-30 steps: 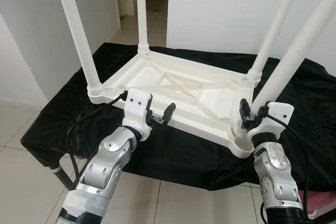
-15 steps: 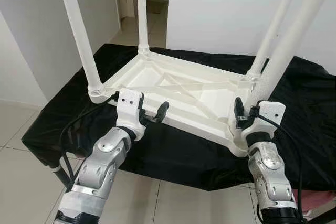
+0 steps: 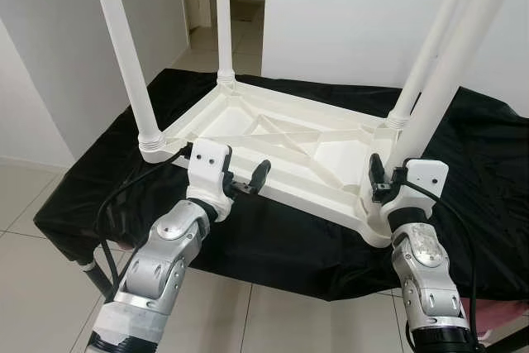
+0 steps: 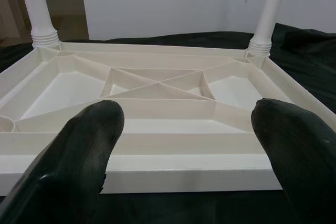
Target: Building children table
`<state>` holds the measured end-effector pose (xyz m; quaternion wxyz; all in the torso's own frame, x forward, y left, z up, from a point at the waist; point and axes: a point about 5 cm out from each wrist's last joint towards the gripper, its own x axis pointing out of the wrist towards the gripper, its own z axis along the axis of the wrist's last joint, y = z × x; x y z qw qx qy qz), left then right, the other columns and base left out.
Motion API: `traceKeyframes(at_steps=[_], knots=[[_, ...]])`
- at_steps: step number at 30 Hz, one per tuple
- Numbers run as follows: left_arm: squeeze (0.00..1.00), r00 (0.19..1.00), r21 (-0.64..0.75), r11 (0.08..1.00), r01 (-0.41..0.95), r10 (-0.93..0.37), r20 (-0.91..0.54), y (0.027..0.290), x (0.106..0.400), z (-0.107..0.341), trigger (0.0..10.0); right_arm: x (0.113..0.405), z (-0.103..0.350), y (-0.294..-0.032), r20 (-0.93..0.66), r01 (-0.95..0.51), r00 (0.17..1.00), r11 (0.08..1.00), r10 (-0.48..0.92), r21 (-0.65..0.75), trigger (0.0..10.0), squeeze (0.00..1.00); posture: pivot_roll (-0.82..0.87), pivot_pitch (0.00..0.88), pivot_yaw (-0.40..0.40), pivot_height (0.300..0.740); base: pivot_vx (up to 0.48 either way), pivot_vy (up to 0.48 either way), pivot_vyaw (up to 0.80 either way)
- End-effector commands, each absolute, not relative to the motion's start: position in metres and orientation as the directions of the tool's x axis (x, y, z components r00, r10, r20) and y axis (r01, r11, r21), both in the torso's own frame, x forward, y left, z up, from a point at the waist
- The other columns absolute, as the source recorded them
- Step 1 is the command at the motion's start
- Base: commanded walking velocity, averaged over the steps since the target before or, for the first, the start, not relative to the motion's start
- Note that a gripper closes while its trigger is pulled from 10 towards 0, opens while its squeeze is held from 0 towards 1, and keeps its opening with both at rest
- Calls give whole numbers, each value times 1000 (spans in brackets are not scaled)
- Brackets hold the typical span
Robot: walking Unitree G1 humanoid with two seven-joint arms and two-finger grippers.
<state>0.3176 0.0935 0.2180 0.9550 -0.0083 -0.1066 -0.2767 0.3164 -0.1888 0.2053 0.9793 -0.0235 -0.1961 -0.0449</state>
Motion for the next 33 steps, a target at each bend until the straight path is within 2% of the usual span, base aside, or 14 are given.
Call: traceKeyframes(at_steps=[1, 9, 15, 21, 22, 24, 25, 30, 33], knots=[[0, 807, 57, 825, 562, -562, 182, 92, 316, 214, 10000, 315, 208, -188, 405, 98, 911, 994, -74, -38, 10000, 0, -7, 103, -24, 740, 0, 0, 0], [0, 802, 65, 821, 567, -569, 182, 92, 315, 215, 10000, 315, 208, -188, 405, 100, 911, 994, -75, -41, 10000, 0, -4, 109, -22, 740, 0, 0, 0], [0, 713, 44, 739, 672, -662, 229, 84, 306, 226, 10000, 316, 208, -180, 397, 26, 918, 997, 7, -77, 10000, 0, 3, 109, -25, 740, 0, 0, 0], [0, 504, 117, 544, 831, -825, 256, 69, 288, 239, 10000, 319, 208, -175, 371, -69, 922, 988, 116, -138, 10000, 0, 4, 104, -27, 740, 0, 0, 0], [0, 504, 117, 544, 831, -825, 256, 69, 288, 239, 10000, 319, 208, -175, 371, -69, 922, 988, 116, -138, 10000, 0, 4, 104, -27, 740, 0, 0, 0], [0, 432, 144, 474, 869, -866, 251, 66, 285, 244, 10000, 321, 208, -174, 360, -106, 920, 982, 157, -159, 10000, 0, 6, 102, -29, 740, 0, 0, 0], [0, 367, 155, 403, 902, -905, 215, 61, 283, 244, 10000, 324, 208, -171, 342, -147, 917, 972, 203, -182, 10000, 0, 6, 99, -31, 740, 0, 0, 0], [0, 287, 206, 325, 923, -938, 194, 55, 278, 248, 10000, 326, 207, -164, 312, -218, 908, 952, 279, -216, 10000, 0, 5, 95, -31, 740, 0, 0, 0], [0, 172, 208, 207, 956, -969, 177, 48, 274, 255, 10000, 330, 199, -154, 242, -313, 896, 916, 372, -250, 10000, 0, -1, 83, -31, 740, 0, 0, 0]])
